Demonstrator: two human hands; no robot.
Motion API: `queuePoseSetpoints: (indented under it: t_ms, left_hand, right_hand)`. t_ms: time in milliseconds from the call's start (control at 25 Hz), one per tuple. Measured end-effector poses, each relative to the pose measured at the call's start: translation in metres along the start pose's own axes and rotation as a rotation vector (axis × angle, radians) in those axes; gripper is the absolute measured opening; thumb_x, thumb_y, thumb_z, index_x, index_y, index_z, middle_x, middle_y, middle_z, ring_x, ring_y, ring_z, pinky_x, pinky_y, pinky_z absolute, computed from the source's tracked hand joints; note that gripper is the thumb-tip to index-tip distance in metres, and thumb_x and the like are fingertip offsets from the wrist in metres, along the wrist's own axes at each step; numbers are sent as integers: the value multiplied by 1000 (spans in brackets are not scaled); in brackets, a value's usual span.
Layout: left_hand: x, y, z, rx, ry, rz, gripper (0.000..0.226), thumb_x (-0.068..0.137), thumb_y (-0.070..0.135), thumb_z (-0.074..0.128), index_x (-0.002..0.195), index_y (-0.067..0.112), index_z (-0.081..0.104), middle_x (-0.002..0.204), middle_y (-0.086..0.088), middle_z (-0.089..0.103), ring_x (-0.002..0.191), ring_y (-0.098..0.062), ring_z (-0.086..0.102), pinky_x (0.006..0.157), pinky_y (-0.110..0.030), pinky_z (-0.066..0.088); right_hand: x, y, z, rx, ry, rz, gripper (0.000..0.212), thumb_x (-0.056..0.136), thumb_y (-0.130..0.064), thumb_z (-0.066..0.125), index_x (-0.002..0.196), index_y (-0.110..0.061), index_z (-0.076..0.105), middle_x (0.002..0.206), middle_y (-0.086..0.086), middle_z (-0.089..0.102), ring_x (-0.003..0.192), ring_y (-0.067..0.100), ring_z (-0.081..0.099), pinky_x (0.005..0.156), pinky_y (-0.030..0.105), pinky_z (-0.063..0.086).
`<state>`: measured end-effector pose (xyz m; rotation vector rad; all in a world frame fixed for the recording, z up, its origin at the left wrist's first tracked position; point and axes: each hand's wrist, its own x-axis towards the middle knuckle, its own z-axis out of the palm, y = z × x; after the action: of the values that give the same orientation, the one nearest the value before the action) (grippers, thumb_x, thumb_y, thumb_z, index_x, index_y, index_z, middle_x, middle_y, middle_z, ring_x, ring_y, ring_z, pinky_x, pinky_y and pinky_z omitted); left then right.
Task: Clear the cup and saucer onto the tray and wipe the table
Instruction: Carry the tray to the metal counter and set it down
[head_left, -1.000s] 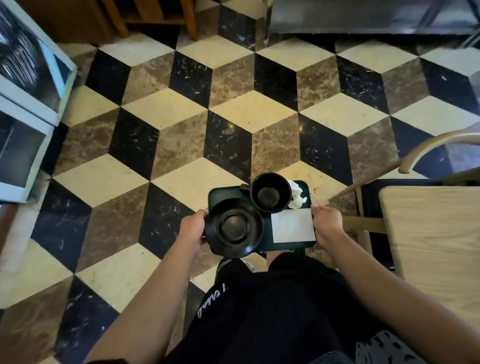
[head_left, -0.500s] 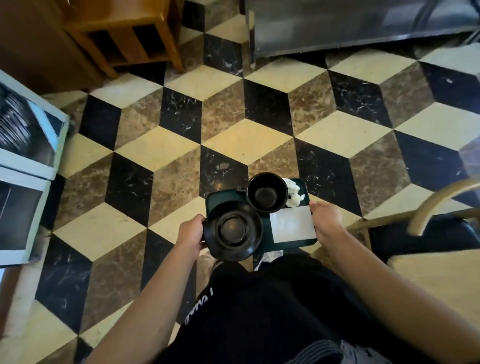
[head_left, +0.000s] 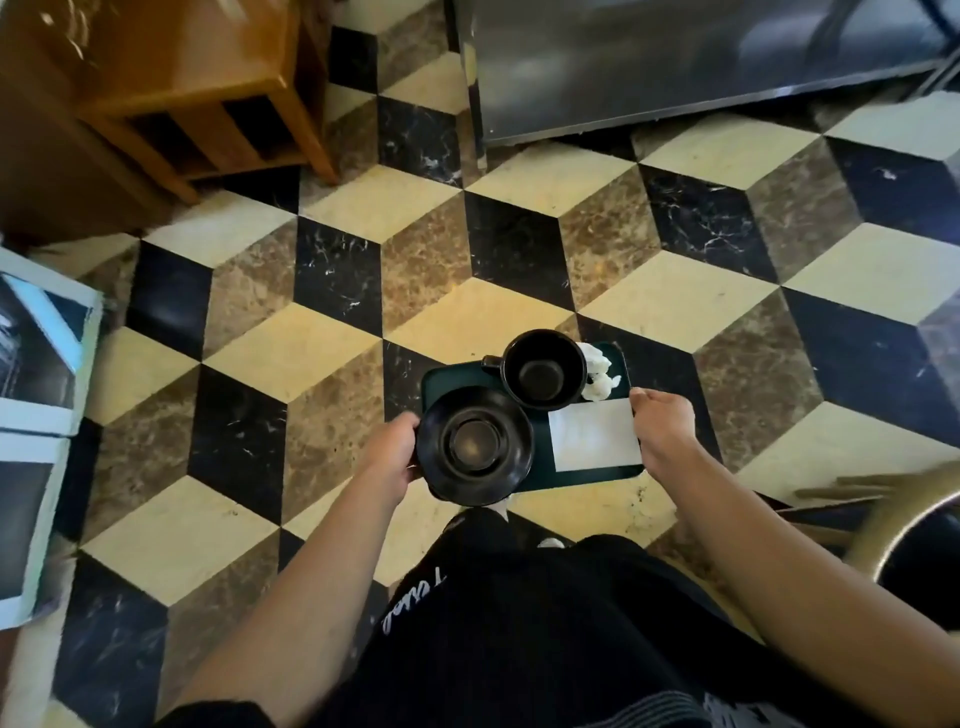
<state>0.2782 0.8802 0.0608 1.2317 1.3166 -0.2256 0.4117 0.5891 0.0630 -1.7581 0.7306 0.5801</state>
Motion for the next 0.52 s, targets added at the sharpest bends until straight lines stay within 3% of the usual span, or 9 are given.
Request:
queuePoseSetpoints:
  t_ms: [160, 320, 400, 520]
  left_hand:
    - [54, 76, 26, 13, -23, 16, 17, 93, 25, 53, 90, 11, 62, 88, -13, 68, 79, -30, 63, 69, -39, 50]
    - [102, 163, 48, 62, -46, 30, 15, 86, 24, 58, 76, 14, 54, 68, -7, 55, 68, -25, 52, 65, -39, 40]
    - [116, 204, 56, 94, -71, 51, 16, 85, 21, 57, 72, 14, 50, 63, -6, 47, 63, -24, 45, 61, -39, 35]
    - [138, 263, 68, 86, -85, 71, 12, 87, 18, 55, 77, 12, 53, 69, -10, 54, 64, -24, 49, 57, -35, 36]
  right_hand:
    - [48, -56, 25, 41, 34, 23, 33, 107, -21, 55, 99, 5, 74, 97, 15, 68, 87, 28, 62, 80, 43, 55]
    - [86, -116, 54, 63, 100, 12, 36, 107, -20, 54, 112, 14, 66, 102, 27, 72, 91, 34, 69, 86, 45, 56]
    - [101, -146, 66, 88, 137, 2, 35, 107, -20, 55, 105, 12, 69, 116, 34, 72, 100, 40, 73, 92, 49, 59]
    - [121, -194, 87, 106, 153, 1, 35, 107, -20, 55, 83, -4, 75, 112, 26, 76, 107, 44, 73, 94, 62, 59]
